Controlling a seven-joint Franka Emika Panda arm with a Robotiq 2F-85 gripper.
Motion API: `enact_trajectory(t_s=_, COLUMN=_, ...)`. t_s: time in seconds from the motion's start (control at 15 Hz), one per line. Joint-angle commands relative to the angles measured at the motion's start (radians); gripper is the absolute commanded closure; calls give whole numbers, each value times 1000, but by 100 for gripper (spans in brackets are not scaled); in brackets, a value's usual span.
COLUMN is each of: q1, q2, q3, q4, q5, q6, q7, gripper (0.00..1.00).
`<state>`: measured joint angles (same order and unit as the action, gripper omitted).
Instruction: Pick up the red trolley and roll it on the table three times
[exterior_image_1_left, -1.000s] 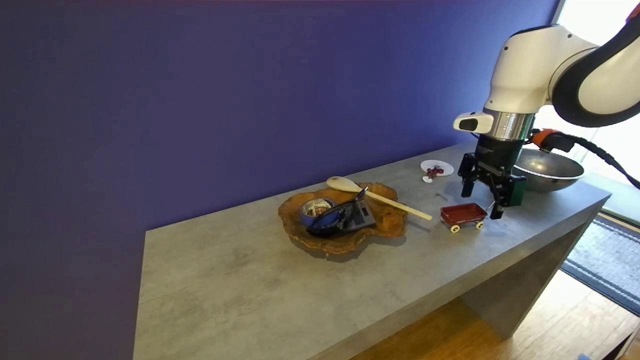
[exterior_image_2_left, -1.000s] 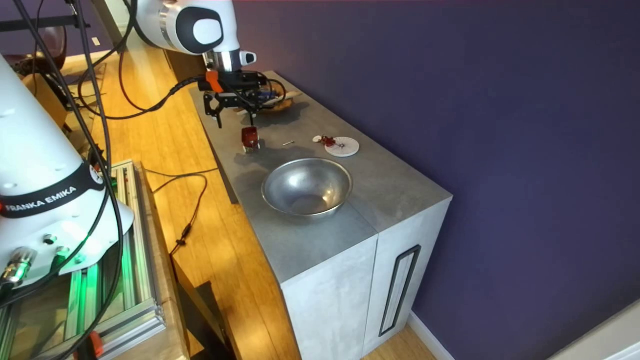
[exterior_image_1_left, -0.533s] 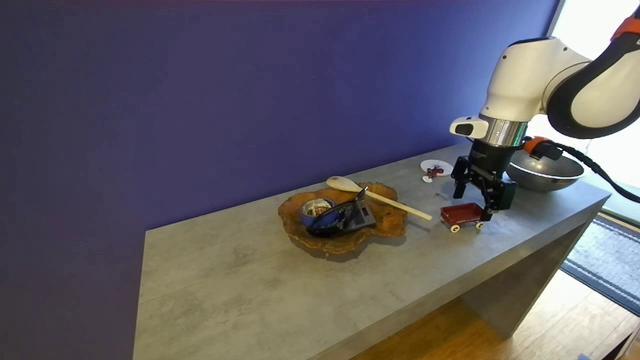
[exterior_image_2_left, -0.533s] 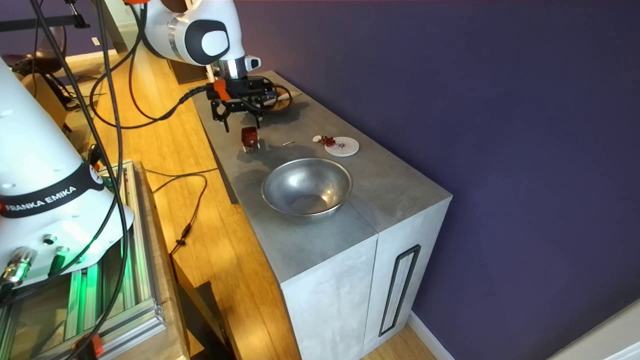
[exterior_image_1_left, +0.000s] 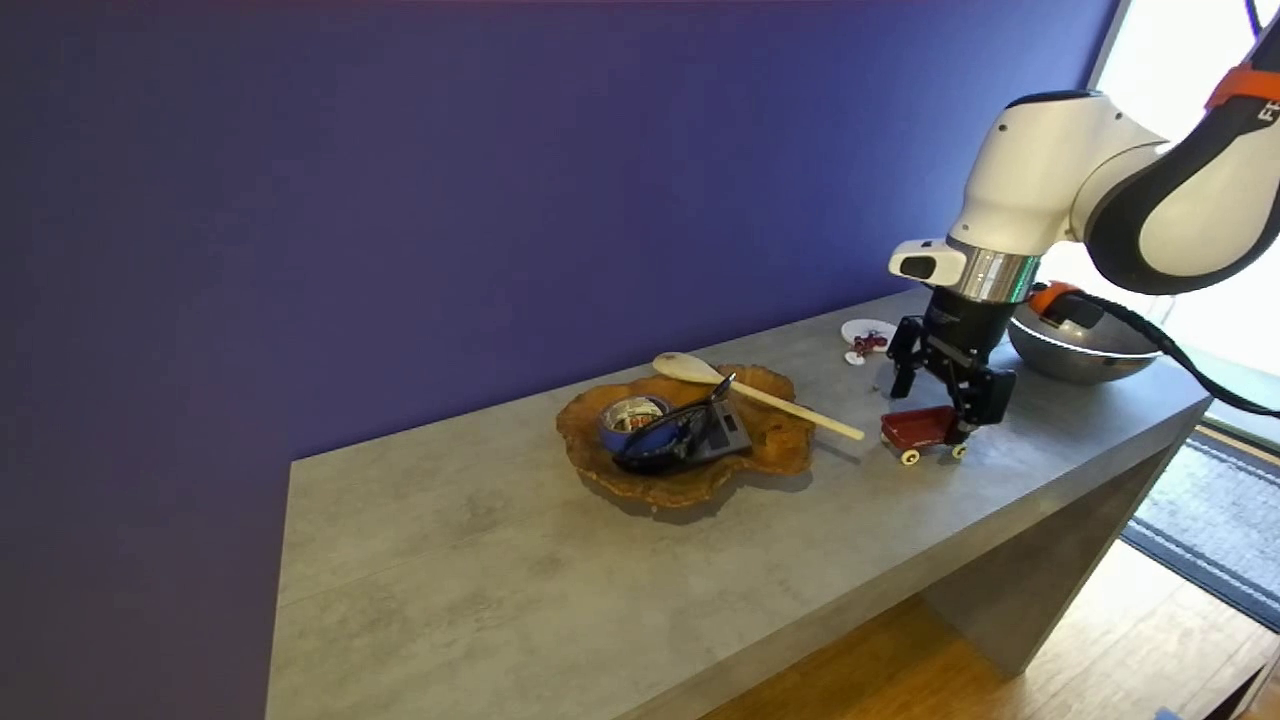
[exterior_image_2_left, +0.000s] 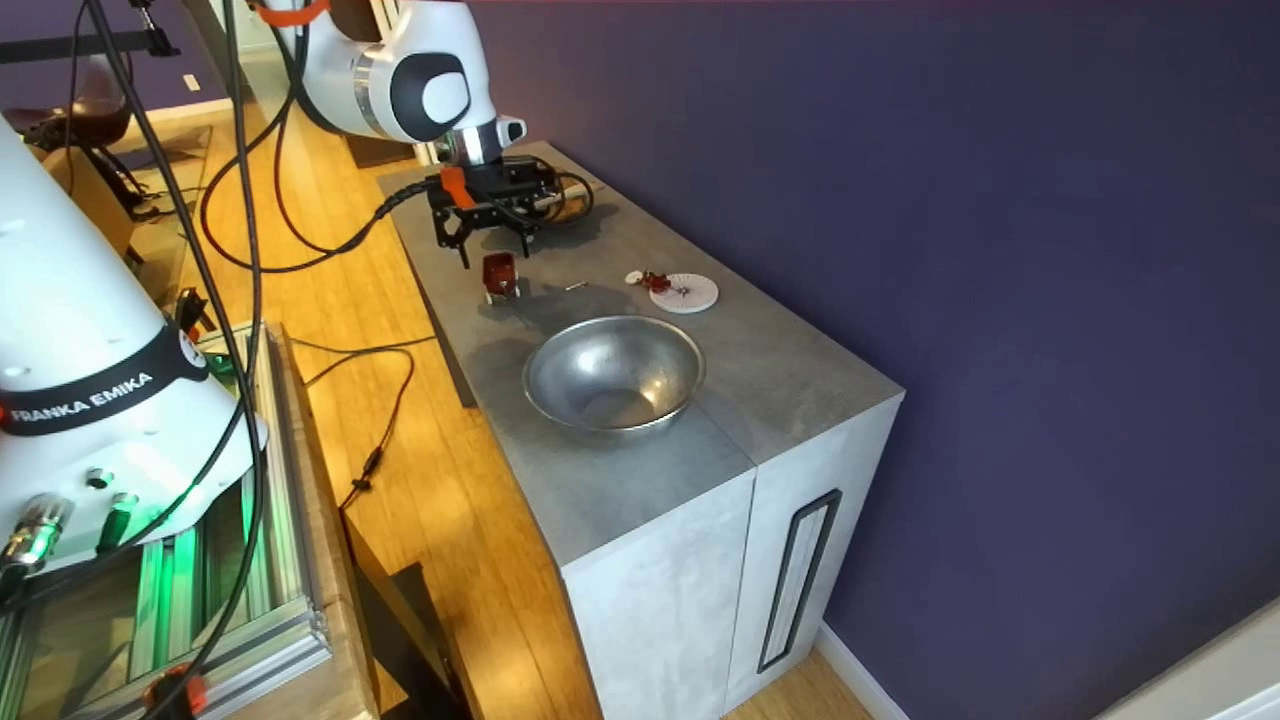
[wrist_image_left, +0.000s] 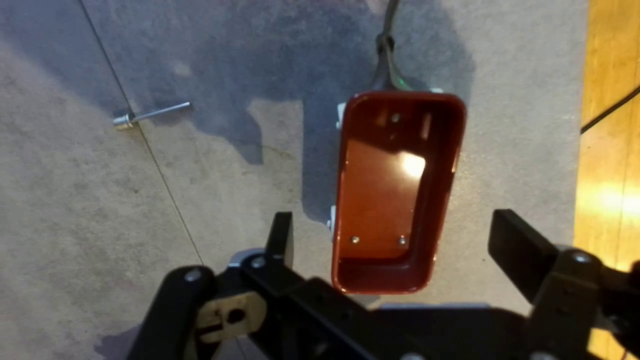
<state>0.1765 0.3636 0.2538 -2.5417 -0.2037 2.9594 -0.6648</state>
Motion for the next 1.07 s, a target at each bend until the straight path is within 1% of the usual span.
enact_trajectory(t_s=0.0, q1=9, q2=36, q3=-22, q4=31, q5=-65, q6=7, q7=53, gripper=0)
enact_trajectory(t_s=0.07, q1=9, q2=41, q3=-24, q4=33, q5=-72, q6=7, q7=59, gripper=0)
enact_trajectory(t_s=0.13, q1=9, q2=46, q3=-25, q4=36, q5=-77, q6=7, q7=63, gripper=5)
enact_trajectory(t_s=0.2, q1=8, q2=52, q3=-26, q4=41, q5=-83, q6=7, q7=67, gripper=14)
enact_trajectory(t_s=0.33, q1=9, q2=60, q3=-27, q4=47, q5=-89, q6=6, q7=74, gripper=21)
enact_trajectory(t_s=0.4, q1=7, q2=65, q3=-25, q4=51, q5=-92, q6=5, q7=75, gripper=37)
enact_trajectory(t_s=0.47, q1=7, q2=70, q3=-26, q4=55, q5=-95, q6=5, q7=77, gripper=46)
enact_trajectory(t_s=0.67, q1=6, q2=70, q3=-26, q4=57, q5=-100, q6=2, q7=83, gripper=67)
enact_trajectory(t_s=0.73, q1=6, q2=63, q3=-25, q4=55, q5=-101, q6=1, q7=85, gripper=70)
enact_trajectory(t_s=0.8, q1=10, q2=48, q3=-24, q4=50, q5=-101, q6=-5, q7=90, gripper=70)
enact_trajectory(t_s=1.0, q1=6, q2=7, q3=8, q4=36, q5=-92, q6=-20, q7=88, gripper=70)
